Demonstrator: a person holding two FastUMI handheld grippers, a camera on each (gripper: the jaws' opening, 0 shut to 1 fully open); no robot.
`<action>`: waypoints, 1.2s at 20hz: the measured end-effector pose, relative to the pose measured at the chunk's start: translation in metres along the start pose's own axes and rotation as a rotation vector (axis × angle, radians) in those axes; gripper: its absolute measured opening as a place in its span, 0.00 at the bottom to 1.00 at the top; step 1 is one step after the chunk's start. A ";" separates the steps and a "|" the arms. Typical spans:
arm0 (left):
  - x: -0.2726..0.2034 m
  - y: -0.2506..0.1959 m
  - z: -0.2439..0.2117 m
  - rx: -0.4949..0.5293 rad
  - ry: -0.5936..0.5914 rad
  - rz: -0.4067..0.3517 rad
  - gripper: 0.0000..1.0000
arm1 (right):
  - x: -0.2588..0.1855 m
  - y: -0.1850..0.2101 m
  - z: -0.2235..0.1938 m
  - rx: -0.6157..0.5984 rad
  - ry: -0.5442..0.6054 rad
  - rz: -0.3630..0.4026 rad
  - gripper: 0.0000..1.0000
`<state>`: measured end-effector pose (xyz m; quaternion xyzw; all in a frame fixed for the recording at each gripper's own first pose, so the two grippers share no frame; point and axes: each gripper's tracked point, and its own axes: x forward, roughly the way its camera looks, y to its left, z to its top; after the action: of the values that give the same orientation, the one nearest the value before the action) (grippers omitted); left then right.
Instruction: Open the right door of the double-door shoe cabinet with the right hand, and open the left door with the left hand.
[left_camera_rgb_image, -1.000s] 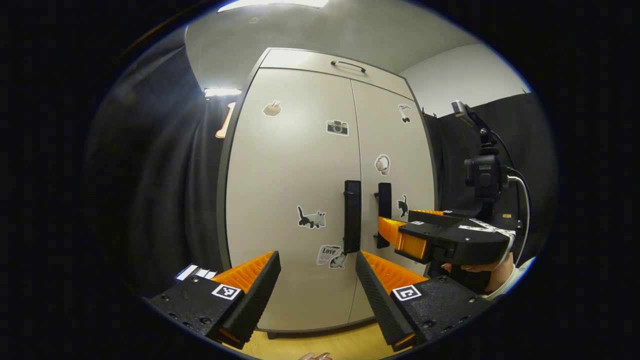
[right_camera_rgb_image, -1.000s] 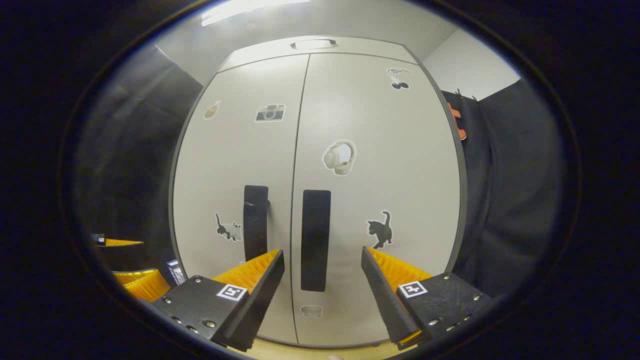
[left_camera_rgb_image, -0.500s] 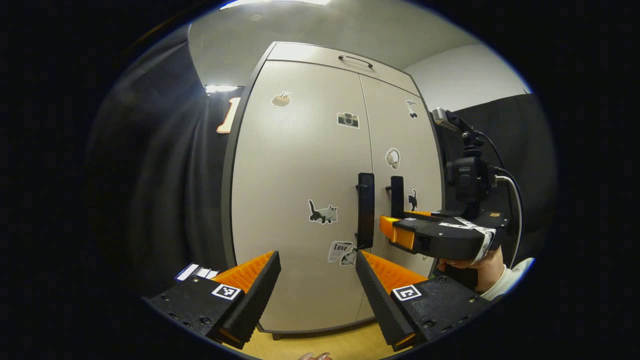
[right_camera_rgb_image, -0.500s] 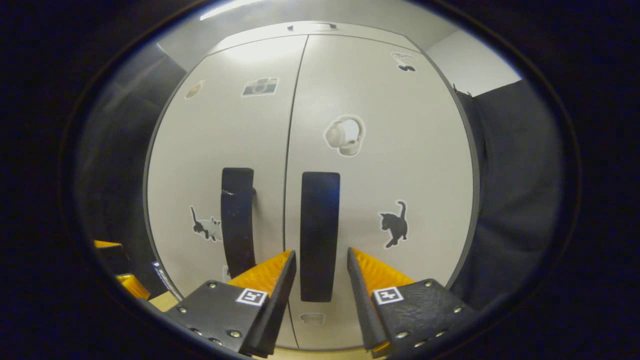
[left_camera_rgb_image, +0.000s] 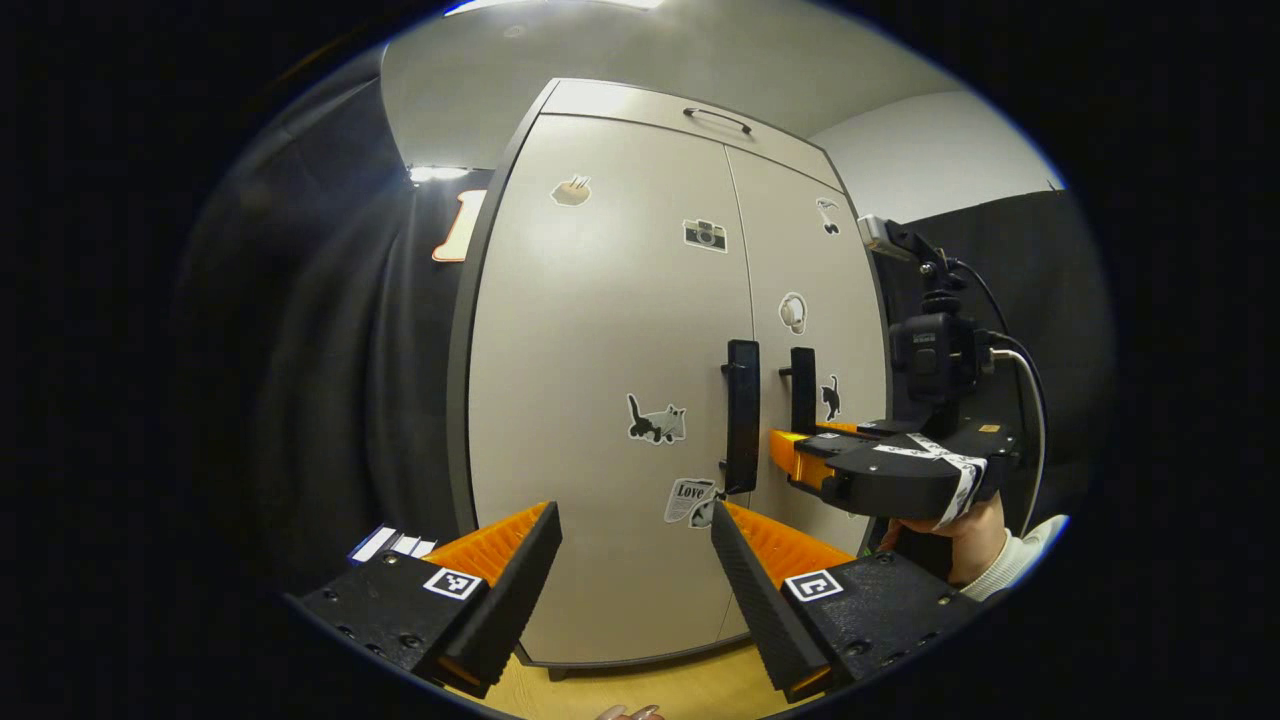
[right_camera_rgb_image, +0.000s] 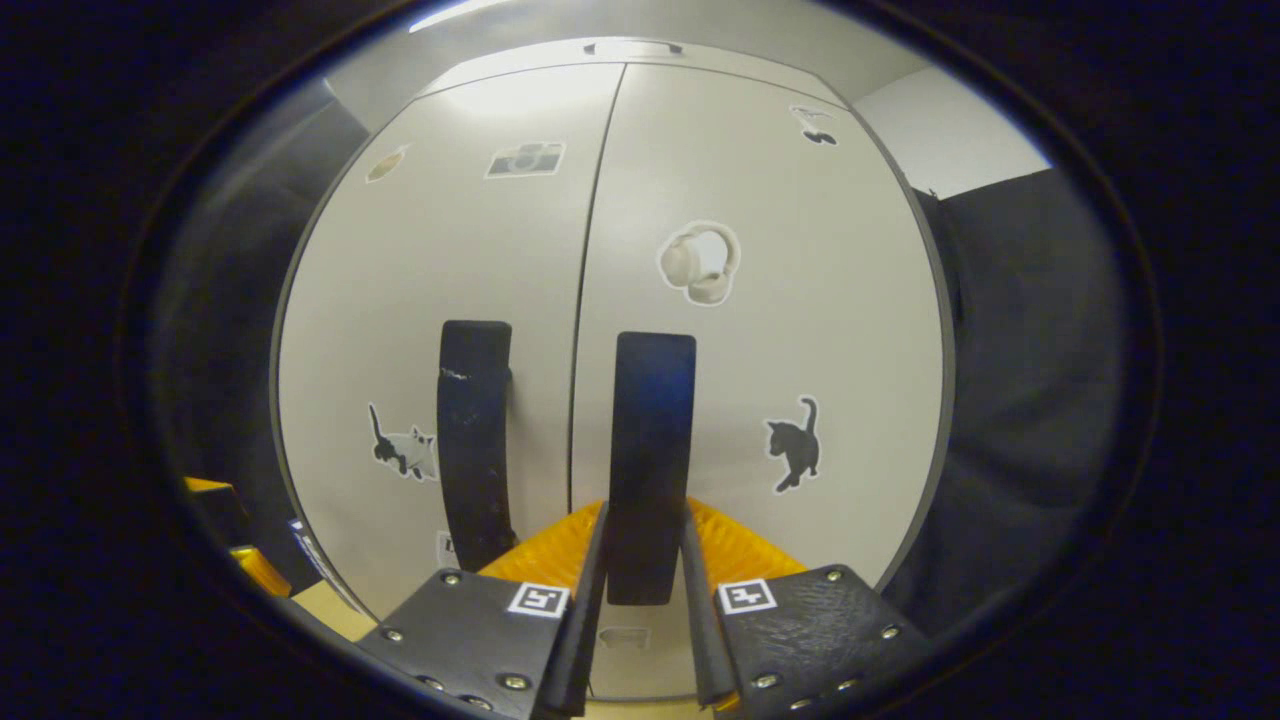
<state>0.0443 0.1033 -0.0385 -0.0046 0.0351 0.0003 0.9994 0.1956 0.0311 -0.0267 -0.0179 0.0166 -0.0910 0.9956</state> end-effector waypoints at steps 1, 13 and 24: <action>0.000 0.001 0.000 0.000 0.001 -0.002 0.94 | 0.000 0.003 -0.001 0.011 -0.001 0.000 0.40; 0.006 -0.005 -0.005 -0.009 0.009 -0.029 0.94 | -0.008 0.002 0.000 -0.006 0.004 0.048 0.23; -0.011 -0.037 0.002 0.012 -0.003 -0.067 0.94 | -0.056 -0.019 0.001 -0.032 0.011 0.102 0.23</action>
<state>0.0340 0.0659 -0.0351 0.0002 0.0333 -0.0336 0.9989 0.1376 0.0225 -0.0236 -0.0325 0.0246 -0.0401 0.9984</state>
